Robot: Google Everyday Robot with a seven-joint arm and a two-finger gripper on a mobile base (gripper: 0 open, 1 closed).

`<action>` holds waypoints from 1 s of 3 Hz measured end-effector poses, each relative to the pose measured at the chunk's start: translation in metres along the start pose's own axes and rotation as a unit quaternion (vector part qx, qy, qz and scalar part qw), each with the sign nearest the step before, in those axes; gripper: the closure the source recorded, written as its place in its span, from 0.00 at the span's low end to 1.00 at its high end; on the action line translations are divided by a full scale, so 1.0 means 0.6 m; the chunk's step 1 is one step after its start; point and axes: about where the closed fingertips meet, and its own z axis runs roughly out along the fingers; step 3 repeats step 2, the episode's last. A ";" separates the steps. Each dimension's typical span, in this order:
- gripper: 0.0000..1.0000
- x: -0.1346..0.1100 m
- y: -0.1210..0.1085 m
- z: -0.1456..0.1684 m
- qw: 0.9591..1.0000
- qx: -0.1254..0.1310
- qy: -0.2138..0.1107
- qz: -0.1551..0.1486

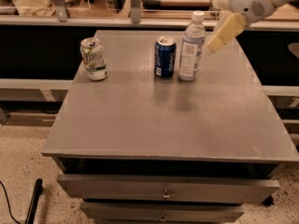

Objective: Move blue plastic bottle near pepsi can

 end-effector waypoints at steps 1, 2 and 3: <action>0.00 0.016 0.004 -0.072 0.999 0.015 -0.035 -0.024; 0.00 0.019 0.004 -0.085 0.999 0.020 -0.041 -0.028; 0.00 0.019 0.004 -0.085 0.999 0.020 -0.041 -0.028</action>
Offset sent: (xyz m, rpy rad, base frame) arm -0.0184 -0.0327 0.0214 0.0445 -0.0724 0.0253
